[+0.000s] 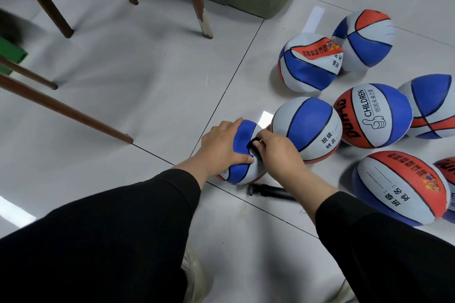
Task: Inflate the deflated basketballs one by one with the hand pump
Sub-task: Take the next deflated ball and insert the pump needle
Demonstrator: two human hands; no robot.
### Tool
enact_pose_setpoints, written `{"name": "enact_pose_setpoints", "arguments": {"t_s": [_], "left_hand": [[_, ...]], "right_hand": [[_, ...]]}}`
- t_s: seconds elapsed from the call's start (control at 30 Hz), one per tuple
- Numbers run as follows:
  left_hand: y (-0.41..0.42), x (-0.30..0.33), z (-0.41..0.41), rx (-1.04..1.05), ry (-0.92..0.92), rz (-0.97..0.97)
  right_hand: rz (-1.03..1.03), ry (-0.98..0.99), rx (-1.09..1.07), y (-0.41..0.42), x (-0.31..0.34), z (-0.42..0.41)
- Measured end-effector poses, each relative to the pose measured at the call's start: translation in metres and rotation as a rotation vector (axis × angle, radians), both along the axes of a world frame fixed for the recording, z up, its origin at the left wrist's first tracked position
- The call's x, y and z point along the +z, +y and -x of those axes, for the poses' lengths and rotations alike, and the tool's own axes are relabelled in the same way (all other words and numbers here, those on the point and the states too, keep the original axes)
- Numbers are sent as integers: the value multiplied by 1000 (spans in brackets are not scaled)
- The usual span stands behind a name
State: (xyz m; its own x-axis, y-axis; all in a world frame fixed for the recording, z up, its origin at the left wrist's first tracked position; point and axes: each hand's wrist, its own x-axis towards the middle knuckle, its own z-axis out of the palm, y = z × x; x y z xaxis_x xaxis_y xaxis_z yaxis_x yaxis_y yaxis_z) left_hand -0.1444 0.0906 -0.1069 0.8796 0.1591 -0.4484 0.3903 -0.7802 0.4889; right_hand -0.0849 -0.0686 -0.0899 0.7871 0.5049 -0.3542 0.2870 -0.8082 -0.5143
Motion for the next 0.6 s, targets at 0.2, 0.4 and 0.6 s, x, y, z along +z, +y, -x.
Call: {"name": "enact_pose_setpoints", "arguments": {"t_s": [0.2, 0.4, 0.6], "left_hand": [[0, -7, 0, -16, -9, -29], [3, -11, -2, -17, -11, -20], [8, -5, -5, 1, -4, 19]], "right_hand": [[92, 45, 33, 10, -8, 2], [115, 67, 82, 17, -15, 1], [98, 64, 68, 15, -13, -4]]}}
